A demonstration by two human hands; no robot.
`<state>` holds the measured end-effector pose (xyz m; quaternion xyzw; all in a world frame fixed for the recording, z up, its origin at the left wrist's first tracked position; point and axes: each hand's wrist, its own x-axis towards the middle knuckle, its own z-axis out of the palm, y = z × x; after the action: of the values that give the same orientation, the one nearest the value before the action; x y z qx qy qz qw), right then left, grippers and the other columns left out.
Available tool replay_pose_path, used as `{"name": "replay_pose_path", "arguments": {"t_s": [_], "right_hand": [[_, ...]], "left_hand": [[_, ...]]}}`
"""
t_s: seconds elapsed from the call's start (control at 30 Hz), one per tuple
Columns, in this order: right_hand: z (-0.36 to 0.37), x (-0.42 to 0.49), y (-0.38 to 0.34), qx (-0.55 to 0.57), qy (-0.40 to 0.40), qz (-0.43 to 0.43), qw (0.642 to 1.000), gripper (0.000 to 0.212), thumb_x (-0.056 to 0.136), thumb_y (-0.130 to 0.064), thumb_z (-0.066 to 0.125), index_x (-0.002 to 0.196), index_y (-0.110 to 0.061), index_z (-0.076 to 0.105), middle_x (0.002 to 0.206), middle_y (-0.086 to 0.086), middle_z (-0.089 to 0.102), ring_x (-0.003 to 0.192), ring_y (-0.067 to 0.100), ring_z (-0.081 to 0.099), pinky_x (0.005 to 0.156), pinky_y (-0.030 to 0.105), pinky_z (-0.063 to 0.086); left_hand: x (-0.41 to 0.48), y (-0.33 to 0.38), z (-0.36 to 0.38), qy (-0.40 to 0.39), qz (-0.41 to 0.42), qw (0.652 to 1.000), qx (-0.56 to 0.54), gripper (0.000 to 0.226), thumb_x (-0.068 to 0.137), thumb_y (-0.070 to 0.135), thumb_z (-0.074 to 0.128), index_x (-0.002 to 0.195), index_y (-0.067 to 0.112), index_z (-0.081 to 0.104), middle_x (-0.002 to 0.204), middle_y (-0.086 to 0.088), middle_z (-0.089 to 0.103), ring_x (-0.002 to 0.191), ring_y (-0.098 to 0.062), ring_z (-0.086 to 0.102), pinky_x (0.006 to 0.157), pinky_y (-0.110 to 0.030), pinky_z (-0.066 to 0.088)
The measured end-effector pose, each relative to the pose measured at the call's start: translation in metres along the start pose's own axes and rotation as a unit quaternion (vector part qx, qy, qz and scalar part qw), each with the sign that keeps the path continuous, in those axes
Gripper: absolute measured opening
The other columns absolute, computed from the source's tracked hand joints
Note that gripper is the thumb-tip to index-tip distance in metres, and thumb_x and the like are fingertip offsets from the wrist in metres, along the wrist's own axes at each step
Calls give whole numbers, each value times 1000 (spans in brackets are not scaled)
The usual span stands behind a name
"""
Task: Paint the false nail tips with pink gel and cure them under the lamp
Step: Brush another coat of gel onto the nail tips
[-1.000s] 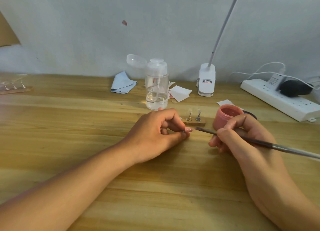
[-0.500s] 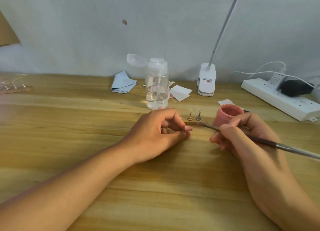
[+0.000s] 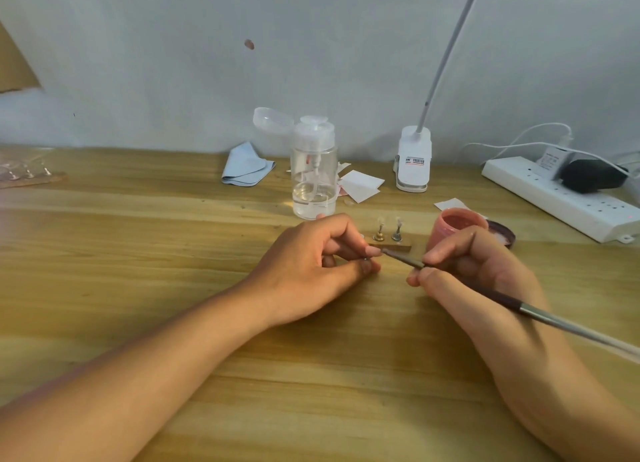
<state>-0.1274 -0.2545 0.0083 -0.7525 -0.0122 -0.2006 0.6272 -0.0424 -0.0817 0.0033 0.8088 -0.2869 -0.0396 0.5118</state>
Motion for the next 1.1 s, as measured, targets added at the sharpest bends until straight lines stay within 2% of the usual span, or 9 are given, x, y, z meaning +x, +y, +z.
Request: {"name": "replay_pose_path", "arguments": {"t_s": [0.1, 0.3, 0.4, 0.57, 0.67, 0.8, 0.97, 1.07, 1.1], "right_hand": [[0, 0, 1, -4, 7, -2, 1000, 17, 74, -4, 67, 78, -17, 58, 81, 24, 66, 83, 42, 60, 65, 24, 46], [-1, 1, 4, -16, 12, -5, 1000, 19, 74, -2, 67, 80, -17, 58, 82, 21, 67, 84, 42, 61, 68, 31, 48], [-1, 1, 5, -6, 27, 0, 1000, 19, 74, -1, 67, 80, -17, 59, 80, 20, 67, 82, 42, 61, 67, 30, 49], [1, 2, 4, -20, 11, -1, 1000, 21, 75, 1, 68, 79, -17, 58, 80, 20, 67, 83, 42, 60, 68, 35, 49], [0, 0, 2, -11, 21, -1, 1000, 19, 75, -1, 67, 78, -17, 58, 79, 22, 67, 82, 43, 59, 66, 31, 48], [-1, 0, 2, -21, 14, -3, 1000, 17, 74, -3, 67, 78, -17, 58, 79, 23, 66, 81, 42, 60, 66, 34, 48], [0, -3, -1, -6, 30, 10, 999, 17, 76, 5, 66, 77, -10, 56, 78, 24, 65, 80, 44, 59, 66, 33, 47], [1, 9, -5, 12, 37, 47, 998, 22, 80, 15, 61, 77, -6, 53, 87, 32, 62, 67, 42, 55, 64, 34, 46], [-1, 14, -6, 34, 37, 75, 996, 25, 82, 18, 56, 76, -5, 51, 94, 32, 59, 61, 34, 55, 65, 34, 47]], "left_hand": [[0, 0, 0, -1, -1, 1000, -4, 12, 86, 20, 74, 92, 14, 65, 93, 17, 76, 62, -15, 47, 54, -16, 37], [0, 1, 0, 2, -2, 1000, -1, 13, 86, 20, 75, 91, 13, 66, 92, 19, 75, 57, -9, 44, 53, -14, 37], [0, 1, 1, 3, -5, 1000, -3, 13, 86, 18, 75, 91, 12, 65, 94, 17, 76, 53, -4, 42, 52, -13, 36], [-1, 2, 0, 4, -6, 1000, -2, 13, 85, 18, 76, 90, 13, 65, 93, 17, 76, 53, -4, 40, 53, -13, 35], [-1, 2, 1, 4, -7, 1000, -1, 13, 85, 19, 76, 89, 14, 65, 94, 17, 76, 52, -2, 40, 52, -13, 35], [-1, 2, 0, 3, -6, 1000, 3, 13, 85, 20, 76, 89, 16, 64, 94, 19, 75, 58, -7, 45, 55, -18, 39], [-1, 1, 0, 0, -5, 1000, 0, 13, 86, 21, 76, 89, 16, 64, 95, 20, 75, 57, -6, 44, 54, -16, 38], [-1, 0, 0, 1, 4, 1000, -4, 12, 87, 19, 75, 88, 17, 63, 94, 19, 75, 53, -2, 41, 53, -14, 36], [0, 0, 0, 1, 6, 1000, -8, 12, 87, 18, 74, 88, 18, 63, 93, 18, 75, 52, -1, 40, 53, -14, 36]]}}
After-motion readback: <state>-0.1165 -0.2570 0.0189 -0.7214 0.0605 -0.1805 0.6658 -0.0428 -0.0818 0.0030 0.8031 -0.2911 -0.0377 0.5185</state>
